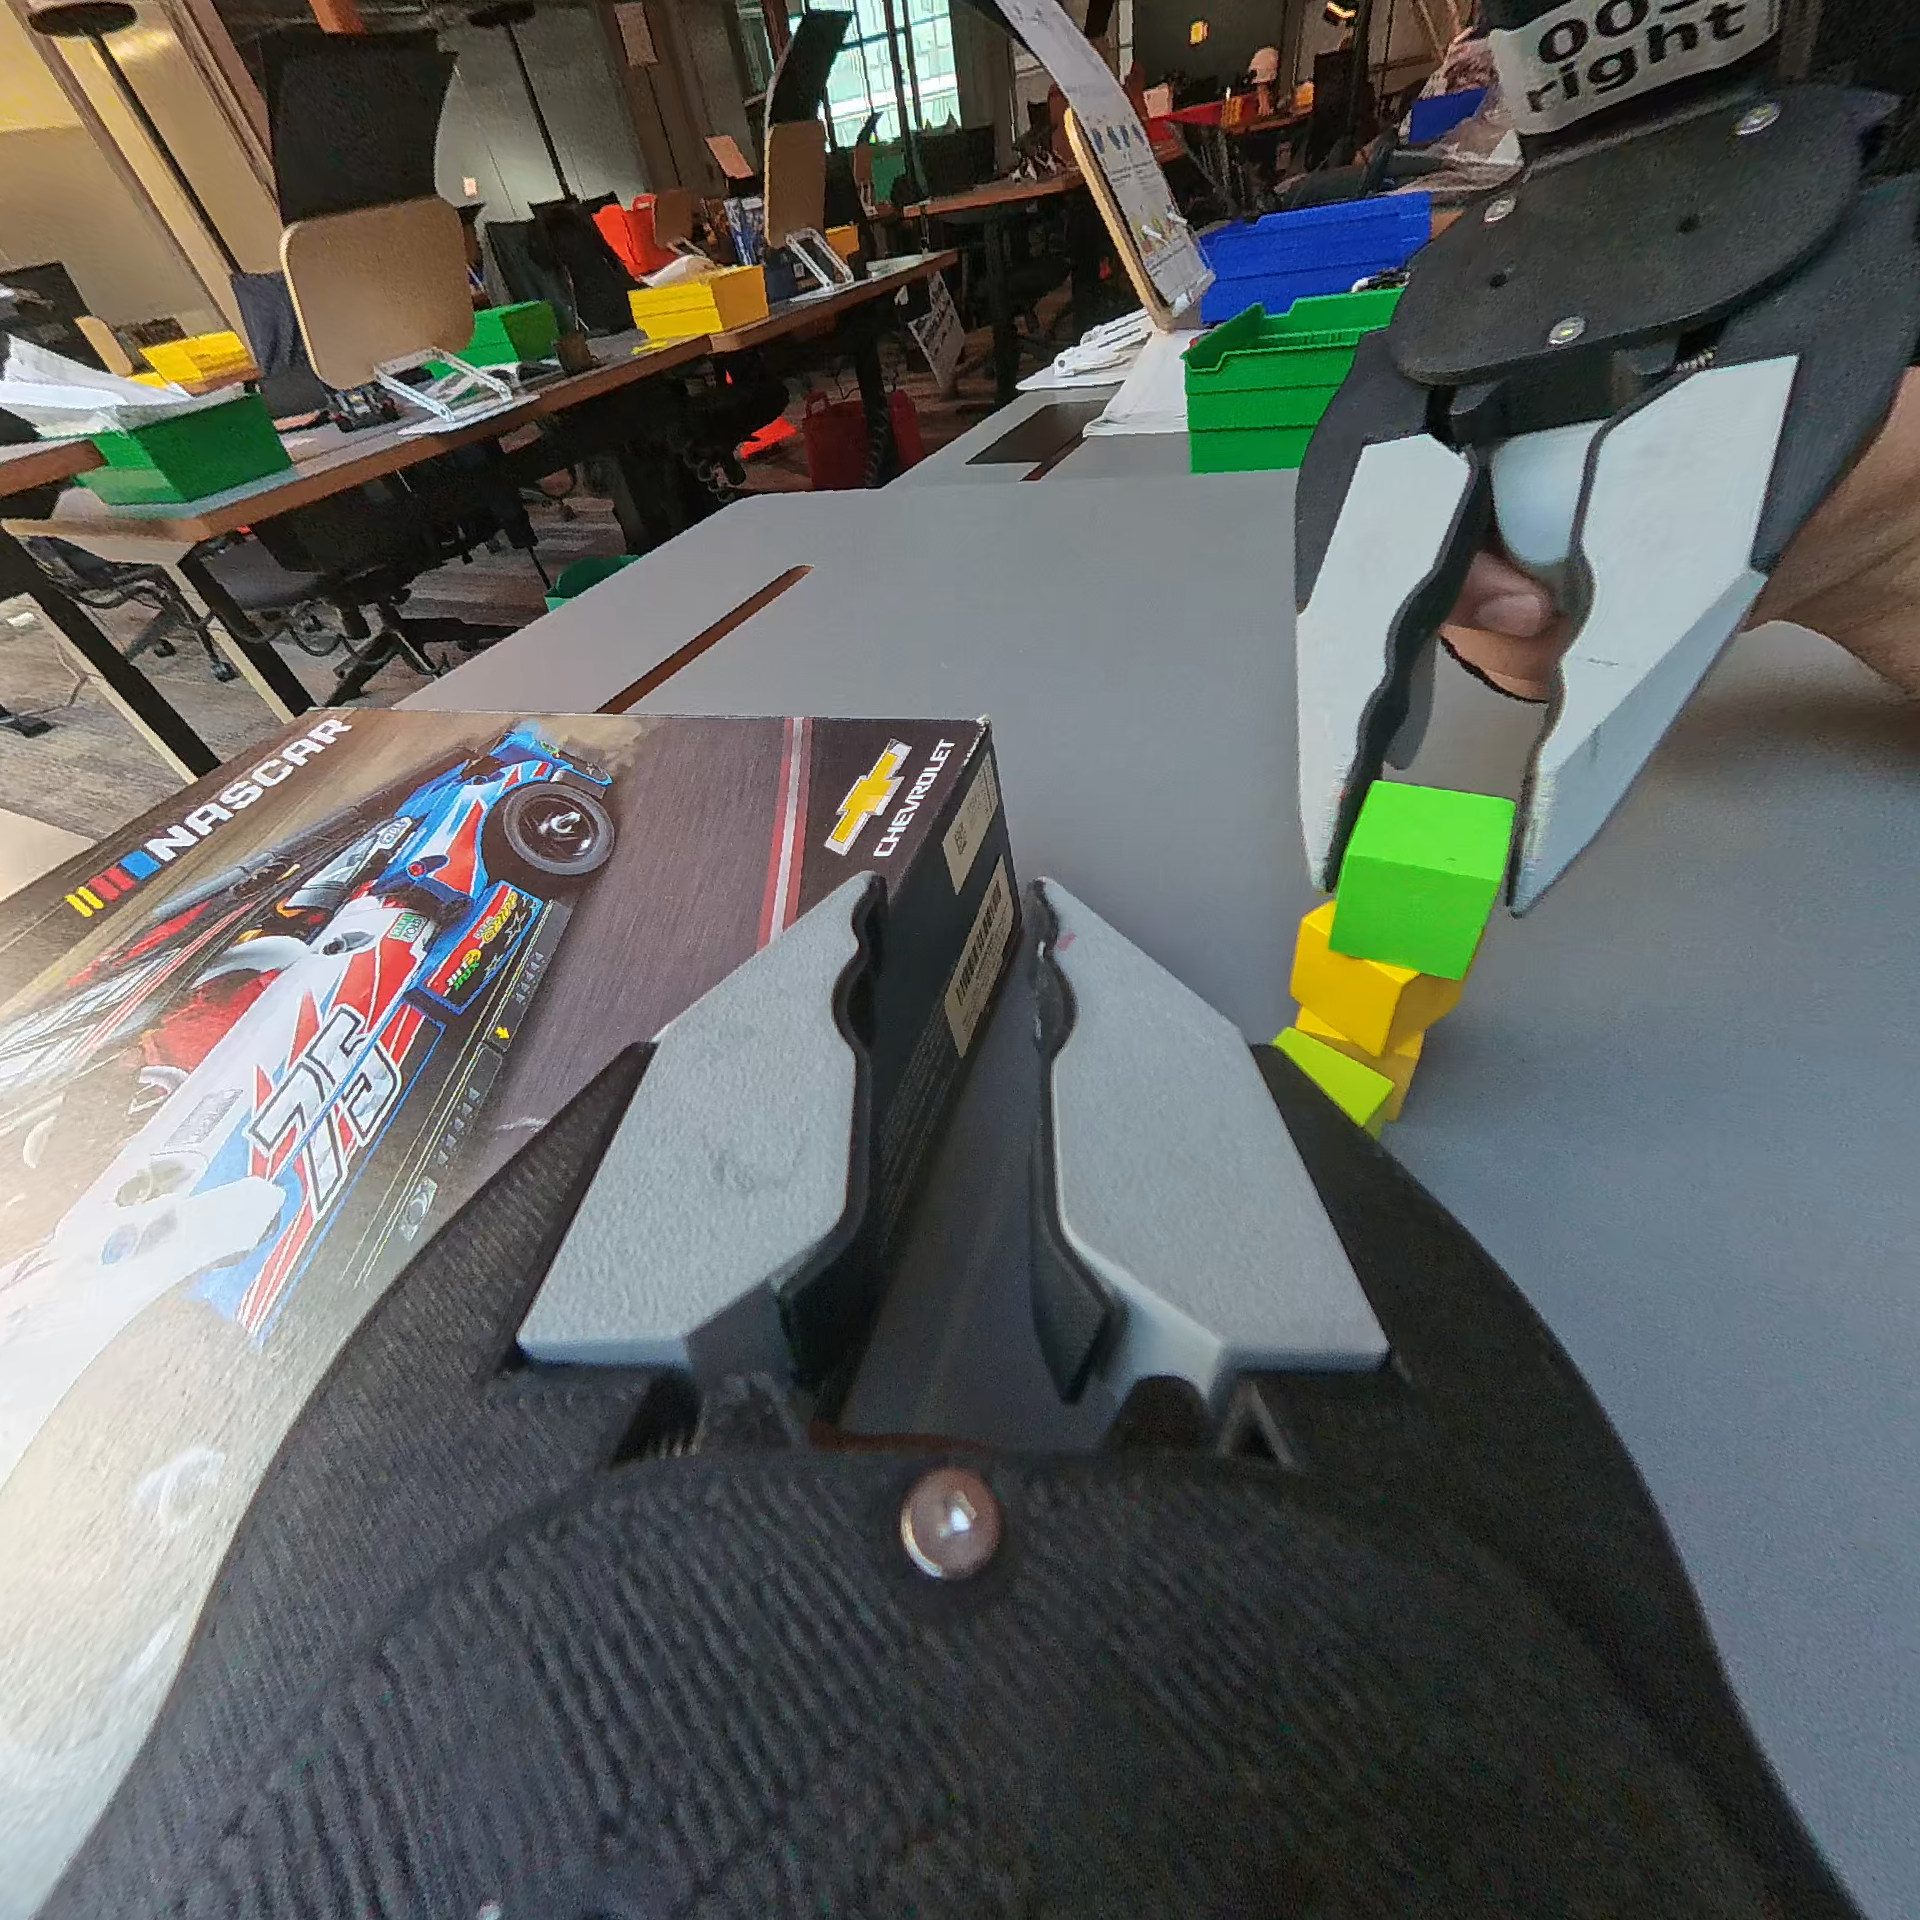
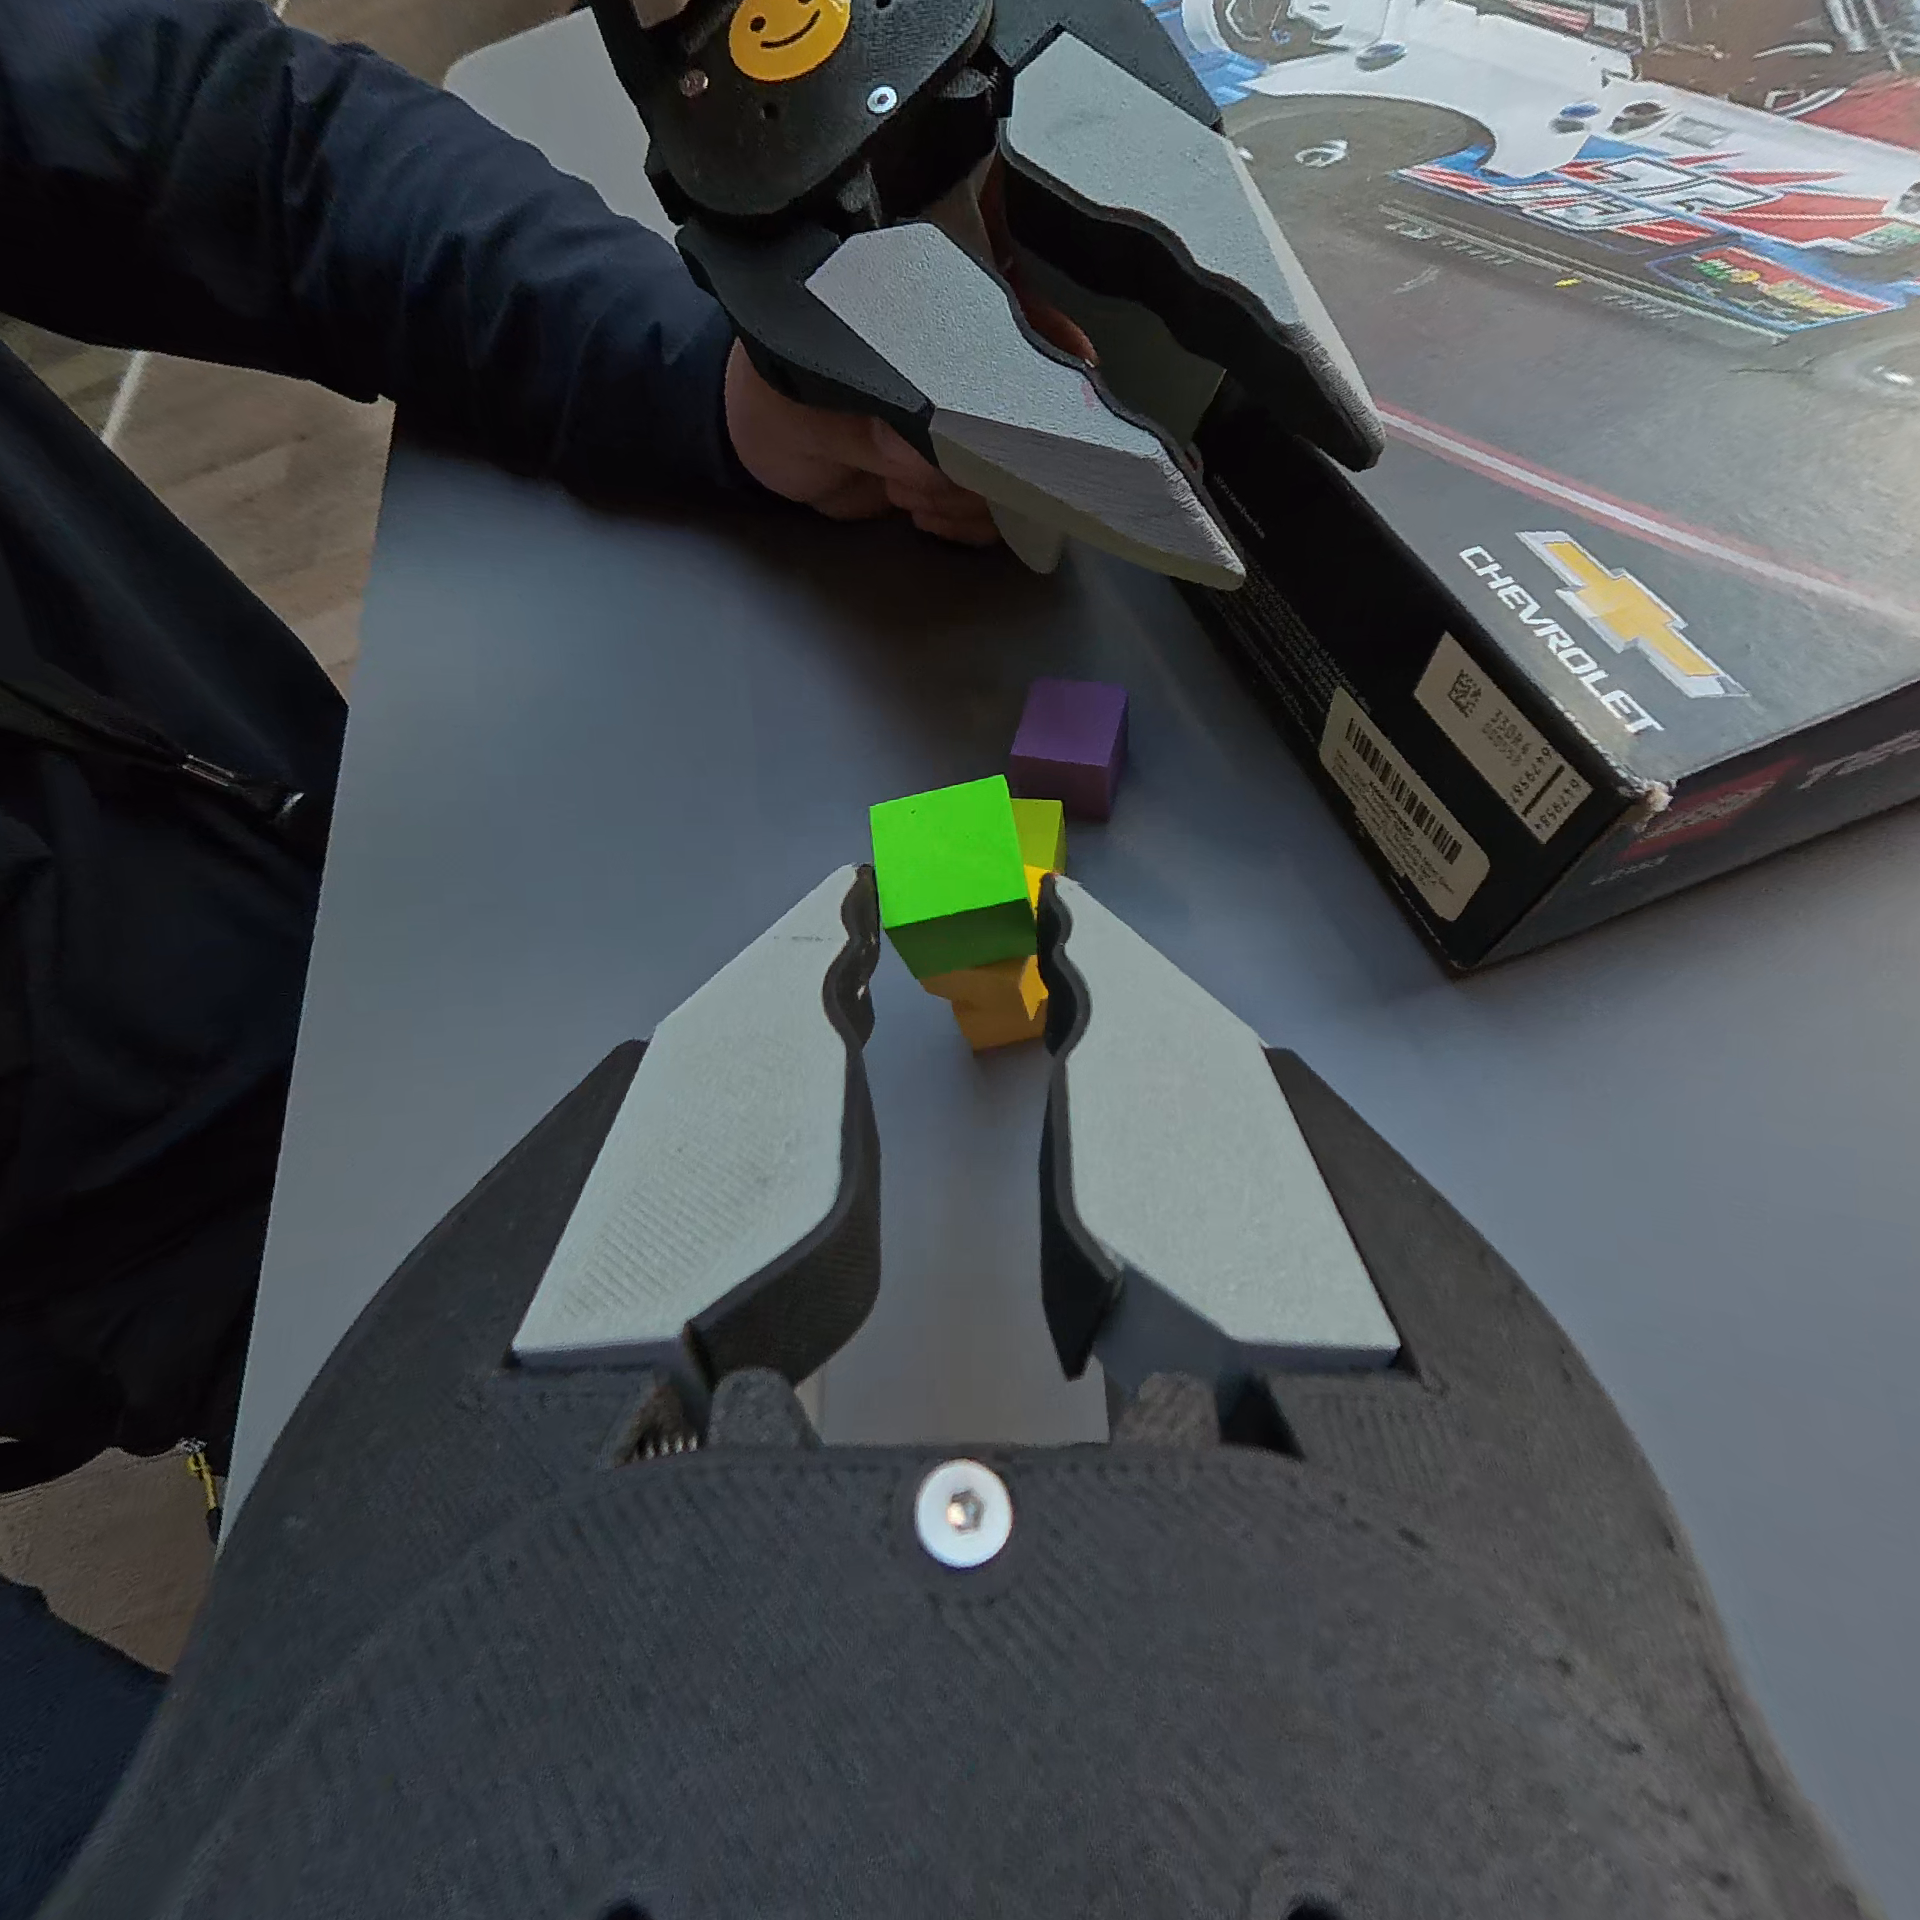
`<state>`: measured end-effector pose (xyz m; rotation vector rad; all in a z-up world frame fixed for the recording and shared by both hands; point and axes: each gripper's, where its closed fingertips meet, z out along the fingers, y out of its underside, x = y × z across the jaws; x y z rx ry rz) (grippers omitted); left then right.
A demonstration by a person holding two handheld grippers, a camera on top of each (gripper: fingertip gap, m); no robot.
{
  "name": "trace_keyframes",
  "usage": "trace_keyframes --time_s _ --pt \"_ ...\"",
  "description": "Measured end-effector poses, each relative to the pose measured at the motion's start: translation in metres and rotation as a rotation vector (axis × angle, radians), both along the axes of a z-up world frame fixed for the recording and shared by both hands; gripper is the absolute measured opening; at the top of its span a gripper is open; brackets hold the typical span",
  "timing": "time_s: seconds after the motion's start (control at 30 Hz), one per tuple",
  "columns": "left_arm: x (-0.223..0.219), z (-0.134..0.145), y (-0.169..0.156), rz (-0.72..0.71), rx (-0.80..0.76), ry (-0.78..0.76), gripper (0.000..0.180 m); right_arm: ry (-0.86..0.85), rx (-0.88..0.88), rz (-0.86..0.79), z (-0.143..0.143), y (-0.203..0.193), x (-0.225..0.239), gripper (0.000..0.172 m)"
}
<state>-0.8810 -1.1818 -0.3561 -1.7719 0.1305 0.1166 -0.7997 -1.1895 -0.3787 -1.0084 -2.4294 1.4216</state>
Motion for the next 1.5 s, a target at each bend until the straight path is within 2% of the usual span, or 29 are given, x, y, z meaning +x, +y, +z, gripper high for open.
trace_keyframes --time_s 0.1,0.2,0.4,0.53,0.67,0.87,0.97,1.0,1.17,1.27,1.4,1.5 --pt "0.001 0.000 0.000 -0.004 0.000 0.000 0.025 -0.005 -0.003 0.007 -0.001 0.000 0.001 0.029" --pt "0.007 0.001 -0.001 -0.050 0.011 0.002 0.030 0.020 -0.073 0.018 0.010 -0.001 0.002 0.030" --pt "0.040 0.005 -0.010 -0.282 0.037 0.013 0.036 0.157 -0.300 -0.037 0.054 0.018 -0.002 0.029" --pt "0.059 -0.010 -0.012 -0.392 -0.055 0.061 0.044 0.222 -0.395 -0.093 0.073 0.036 -0.004 0.025" --pt "0.070 -0.028 -0.010 -0.418 -0.152 0.174 0.051 0.265 -0.436 -0.127 0.082 0.046 -0.003 0.024" --pt "0.075 -0.054 -0.011 -0.426 -0.284 0.311 0.050 0.270 -0.458 -0.136 0.084 0.050 -0.003 0.024" --pt "0.071 -0.068 -0.013 -0.413 -0.367 0.360 0.043 0.265 -0.454 -0.133 0.083 0.048 -0.003 0.024" --pt "0.069 -0.071 -0.012 -0.401 -0.382 0.370 0.035 0.264 -0.452 -0.133 0.082 0.048 -0.003 0.024" --pt "0.065 -0.071 -0.010 -0.384 -0.400 0.325 0.033 0.253 -0.455 -0.132 0.080 0.048 -0.004 0.024" --pt "0.062 -0.057 -0.009 -0.383 -0.337 0.225 0.033 0.242 -0.457 -0.132 0.077 0.048 -0.004 0.024" --pt "0.041 -0.004 -0.011 -0.324 -0.022 0.046 0.033 0.214 -0.448 -0.134 0.071 0.046 -0.007 0.024" --pt "0.028 0.012 -0.013 -0.298 0.076 -0.045 0.032 0.199 -0.414 -0.138 0.065 0.040 -0.011 0.025"
